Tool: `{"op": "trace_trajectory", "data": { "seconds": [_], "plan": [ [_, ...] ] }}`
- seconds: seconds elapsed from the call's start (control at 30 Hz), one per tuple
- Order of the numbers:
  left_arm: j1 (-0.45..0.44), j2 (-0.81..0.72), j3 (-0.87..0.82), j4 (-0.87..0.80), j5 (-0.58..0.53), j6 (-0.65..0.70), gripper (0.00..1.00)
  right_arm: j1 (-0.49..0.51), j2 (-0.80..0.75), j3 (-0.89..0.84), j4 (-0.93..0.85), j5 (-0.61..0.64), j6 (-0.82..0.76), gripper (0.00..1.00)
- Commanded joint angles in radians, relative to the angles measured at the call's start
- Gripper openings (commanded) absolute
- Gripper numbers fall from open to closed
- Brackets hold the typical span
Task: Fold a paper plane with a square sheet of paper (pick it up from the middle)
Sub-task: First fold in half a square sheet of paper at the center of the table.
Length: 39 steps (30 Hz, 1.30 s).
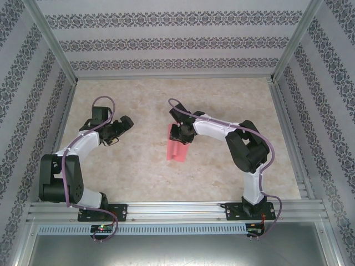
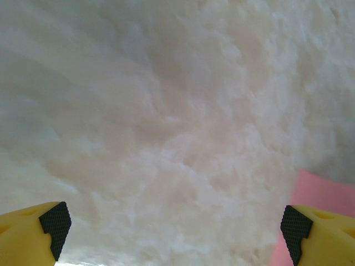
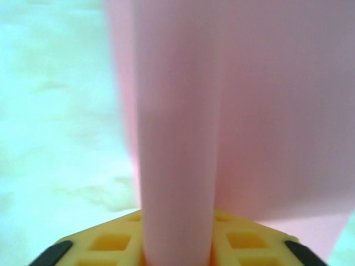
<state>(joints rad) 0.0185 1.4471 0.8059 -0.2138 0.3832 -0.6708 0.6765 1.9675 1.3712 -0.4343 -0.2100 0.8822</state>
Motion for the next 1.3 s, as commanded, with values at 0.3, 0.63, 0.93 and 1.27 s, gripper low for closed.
{"op": "trace_trajectory", "data": {
  "seconds": [0.3,0.63,0.93,1.27],
  "plan": [
    [-0.079,0.076,-0.067,0.323,0.43,-0.138,0.96,-0.036,-0.006,-0.106,0.487,-0.421,0.046,0.25],
    [-0.139,0.194,-0.068,0.378,0.391,-0.203,0.76,-0.06,0.081,-0.101,0.317,-0.339,-0.08,0.35],
    [-0.176,0.264,-0.039,0.385,0.4,-0.196,0.41,-0.066,0.096,-0.071,0.236,-0.29,-0.091,0.38],
    [-0.248,0.348,0.043,0.33,0.357,-0.155,0.11,-0.055,0.126,-0.051,0.167,-0.22,-0.069,0.34]
  ]
}}
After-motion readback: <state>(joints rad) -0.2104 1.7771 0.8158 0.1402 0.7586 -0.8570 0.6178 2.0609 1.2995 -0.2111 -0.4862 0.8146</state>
